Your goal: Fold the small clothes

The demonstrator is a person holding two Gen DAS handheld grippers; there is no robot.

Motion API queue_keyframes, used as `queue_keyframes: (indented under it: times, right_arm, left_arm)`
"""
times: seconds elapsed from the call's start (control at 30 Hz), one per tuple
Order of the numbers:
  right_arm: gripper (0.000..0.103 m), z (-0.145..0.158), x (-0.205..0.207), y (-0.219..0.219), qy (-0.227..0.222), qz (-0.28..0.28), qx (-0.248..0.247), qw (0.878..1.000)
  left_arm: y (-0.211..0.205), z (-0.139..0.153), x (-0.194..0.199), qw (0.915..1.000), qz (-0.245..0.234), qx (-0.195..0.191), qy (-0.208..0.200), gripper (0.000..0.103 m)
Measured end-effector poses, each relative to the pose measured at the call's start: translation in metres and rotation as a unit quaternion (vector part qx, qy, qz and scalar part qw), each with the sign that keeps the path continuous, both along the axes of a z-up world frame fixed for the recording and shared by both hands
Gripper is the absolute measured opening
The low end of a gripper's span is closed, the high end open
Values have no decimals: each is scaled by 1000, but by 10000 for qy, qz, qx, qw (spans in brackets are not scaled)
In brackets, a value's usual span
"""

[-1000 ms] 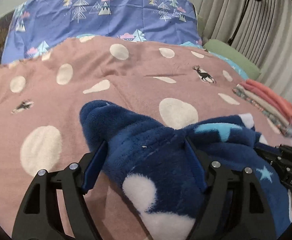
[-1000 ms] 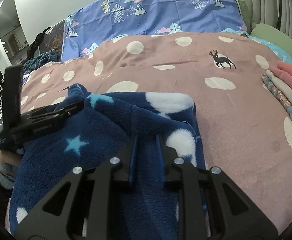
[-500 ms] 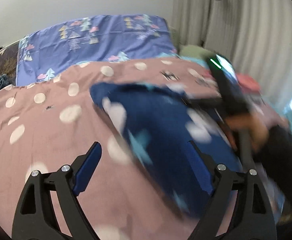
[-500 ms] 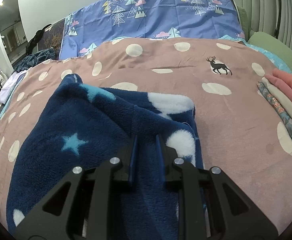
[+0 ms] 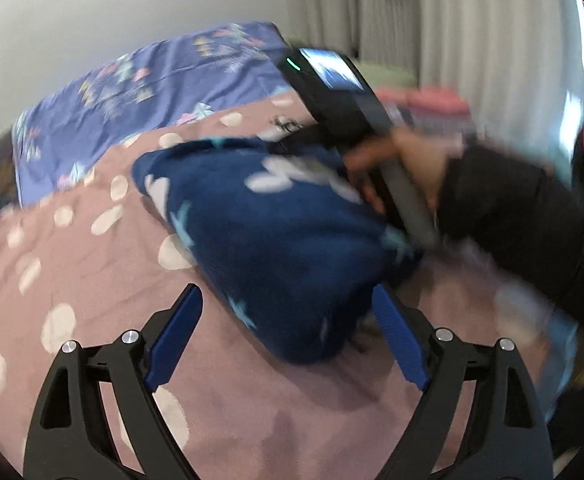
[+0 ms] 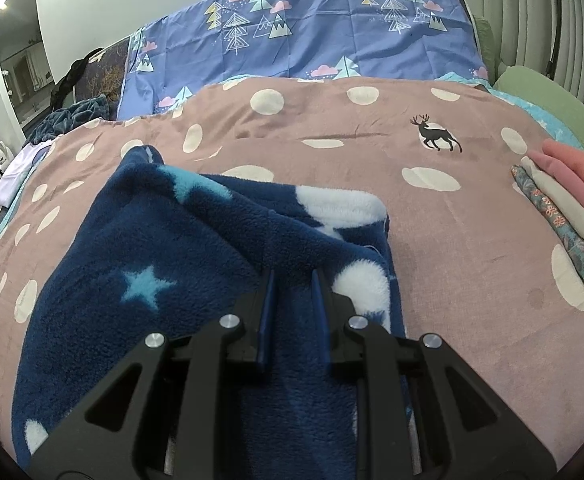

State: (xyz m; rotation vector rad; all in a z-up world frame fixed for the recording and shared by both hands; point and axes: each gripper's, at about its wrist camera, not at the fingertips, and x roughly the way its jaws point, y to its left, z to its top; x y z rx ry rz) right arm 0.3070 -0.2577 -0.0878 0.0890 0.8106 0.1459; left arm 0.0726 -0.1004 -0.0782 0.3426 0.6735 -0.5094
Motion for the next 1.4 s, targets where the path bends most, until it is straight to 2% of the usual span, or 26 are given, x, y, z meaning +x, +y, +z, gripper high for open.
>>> queue_keyframes:
  times: [0.03, 0.1, 0.2, 0.23, 0.27, 0.3, 0.33, 0.47, 0.53, 0.57, 0.63, 0.67, 0.7, 0.73, 0.83, 0.9, 0.97, 1.0, 1.03, 1.1, 1.13, 1.17, 1.23, 1.3, 1.33, 1.4]
  right_arm:
    - [19, 0, 0, -1, 3, 1, 33, 10000]
    - [19, 0, -1, -1, -11, 0, 32, 10000]
    - [19, 0, 0, -1, -10, -13, 24, 10000]
    - [19, 0, 0, -3, -8, -28, 47, 10000]
    - [19, 0, 0, -3, -9, -17, 83, 10000]
    - [19, 0, 1, -5, -15, 5, 109, 9999]
    - [18, -1, 1, -6, -11, 0, 110, 9999]
    - [18, 2, -3, 6, -86, -79, -278, 9995]
    - [21, 5, -4, 10, -113, -60, -462, 9989]
    - [22, 9, -6, 9, -133, -19, -522, 9985]
    - [44, 23, -19, 0, -276, -3, -501, 9984]
    - [81, 34, -35, -13, -499, -130, -386, 9979]
    - [91, 45, -58, -31, -864, -291, -137, 9957]
    - [91, 51, -76, -47, -1034, -332, 157, 9940]
    - [91, 49, -110, -90, -801, -576, 1079, 9892]
    - [91, 35, -135, -116, -484, -877, 1940, 9759]
    - [91, 14, -160, -127, -116, -951, 2735, 9571]
    - [91, 4, -173, -127, 40, -960, 3063, 9471]
    - [91, -8, -188, -125, 240, -948, 3432, 9342]
    - [91, -24, -208, -116, 570, -879, 3847, 9171]
    - [91, -31, -216, -109, 740, -784, 4015, 9095]
    - [92, -33, -219, -102, 851, -689, 4085, 9061]
    - [92, -37, -222, -84, 1096, -407, 4119, 9037]
    - [95, -37, -216, -73, 1155, -223, 4018, 9082]
    - [95, -39, -209, -68, 1200, -308, 3904, 9123]
    - [97, -42, -199, -65, 1252, -498, 3929, 9097]
  left_arm:
    - [-8, -12, 4, 9991, 173, 367, -82, 87]
    - [-14, -24, 21, 9956, 712, 583, -182, 87]
    - [-13, -21, 44, 9903, 1353, 201, -237, 87]
    - [-15, -21, 46, 9889, 1441, 216, -290, 87]
    - [-18, -26, 42, 9866, 1484, 508, -456, 88]
    - [-17, -33, 38, 9834, 1490, 833, -608, 88]
    - [-12, -38, 34, 9819, 1484, 979, -647, 88]
    - [9, -37, 30, 9874, 1436, 629, -209, 87]
    - [7, -30, 23, 9908, 1233, 546, -113, 82]
    - [8, -23, 14, 9945, 964, 418, 31, 82]
    - [18, -7, -6, 9988, 384, 213, 206, 81]
    - [25, 1, -14, 9995, 200, 106, 219, 80]
    - [35, 13, -21, 9997, -3, -69, 216, 79]
    - [43, 23, -23, 9995, -114, -244, 152, 79]
    - [63, 63, -11, 9954, 135, -883, -350, 79]
    - [65, 72, 13, 9923, 307, -1107, -461, 79]
    - [59, 70, 46, 9904, 367, -1288, -331, 79]
    - [52, 67, 62, 9905, 375, -1303, -217, 79]
    - [41, 57, 78, 9921, 395, -1191, -47, 79]
    - [21, 36, 89, 9952, 372, -862, 269, 79]
    - [9, 16, 97, 9961, 353, -595, 555, 80]
    - [8, 5, 104, 9960, 380, -491, 645, 85]
    - [13, -7, 102, 9948, 469, -735, 529, 88]
    - [24, -10, 104, 9913, 522, -978, 707, 88]
    - [28, -11, 106, 9894, 545, -1073, 809, 89]
    - [34, -13, 107, 9868, 573, -1177, 955, 89]
